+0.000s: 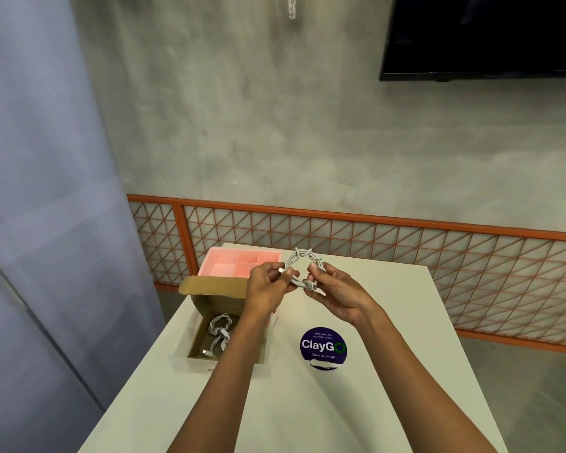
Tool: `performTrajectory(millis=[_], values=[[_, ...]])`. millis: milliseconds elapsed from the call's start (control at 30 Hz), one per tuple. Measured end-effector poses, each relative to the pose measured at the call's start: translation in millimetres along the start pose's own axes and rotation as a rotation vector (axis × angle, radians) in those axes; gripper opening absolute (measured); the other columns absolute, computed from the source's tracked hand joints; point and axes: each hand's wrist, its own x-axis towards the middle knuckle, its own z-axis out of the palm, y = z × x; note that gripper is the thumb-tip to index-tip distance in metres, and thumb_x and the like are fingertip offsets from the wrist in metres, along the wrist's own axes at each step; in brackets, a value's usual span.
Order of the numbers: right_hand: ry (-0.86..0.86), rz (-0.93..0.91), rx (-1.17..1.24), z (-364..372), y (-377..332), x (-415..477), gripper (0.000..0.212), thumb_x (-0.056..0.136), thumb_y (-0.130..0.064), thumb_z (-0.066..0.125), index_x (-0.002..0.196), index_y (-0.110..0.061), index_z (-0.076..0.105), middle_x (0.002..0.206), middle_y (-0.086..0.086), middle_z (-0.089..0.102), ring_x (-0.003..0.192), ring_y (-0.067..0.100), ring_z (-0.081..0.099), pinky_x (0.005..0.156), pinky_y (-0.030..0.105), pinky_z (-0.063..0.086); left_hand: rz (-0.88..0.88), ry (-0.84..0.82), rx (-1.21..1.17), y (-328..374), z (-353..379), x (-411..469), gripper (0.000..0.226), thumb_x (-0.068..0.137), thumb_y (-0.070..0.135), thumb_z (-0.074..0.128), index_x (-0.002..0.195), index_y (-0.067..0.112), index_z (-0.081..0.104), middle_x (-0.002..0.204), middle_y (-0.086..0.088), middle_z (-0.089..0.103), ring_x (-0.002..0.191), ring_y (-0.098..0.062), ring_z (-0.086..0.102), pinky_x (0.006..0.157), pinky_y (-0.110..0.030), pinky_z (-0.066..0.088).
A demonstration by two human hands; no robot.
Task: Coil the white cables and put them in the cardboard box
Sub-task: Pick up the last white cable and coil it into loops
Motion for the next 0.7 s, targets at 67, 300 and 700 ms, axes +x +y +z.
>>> performTrajectory(millis=[67, 300, 700], values=[[-0.012, -0.035, 0.002, 1.4, 0.7, 0.6, 0.009, 0.095, -0.016, 0.052, 0.089, -0.013, 0.058, 0.063, -0.001, 0.055, 0.06, 0.007, 0.056, 0.074, 0.024, 0.051, -0.008, -0.003, -0.051, 0.1, 2.3, -1.1, 0.023, 0.092, 0.002, 0.056, 0.113, -0.007, 0.056, 0.099, -0.015, 0.068, 0.09, -0.026, 0.068, 0.066, -0.017, 0.057], [-0.073, -0.112, 0.211, 7.7, 7.4, 2.4, 0.016, 0.097, -0.019, 0.044, 0.09, -0.01, 0.056, 0.056, 0.0, 0.043, 0.06, 0.011, 0.039, 0.077, 0.024, 0.044, -0.203, -0.087, -0.426, -1.0, 9.0, -3.8, 0.013, 0.096, -0.001, 0.047, 0.098, -0.002, 0.06, 0.087, -0.011, 0.066, 0.081, -0.019, 0.065, 0.071, -0.025, 0.056], [0.026, -0.15, -0.126, -1.0, 22.2, -9.8, 0.02, 0.09, -0.016, 0.061, 0.108, -0.007, 0.062, 0.095, 0.004, 0.07, 0.087, 0.014, 0.067, 0.075, 0.024, 0.053, -0.122, -0.106, -0.26, -14.5, -8.5, -0.9, 0.022, 0.097, 0.003, 0.048, 0.117, 0.001, 0.057, 0.104, -0.012, 0.069, 0.097, -0.02, 0.065, 0.082, -0.028, 0.054]])
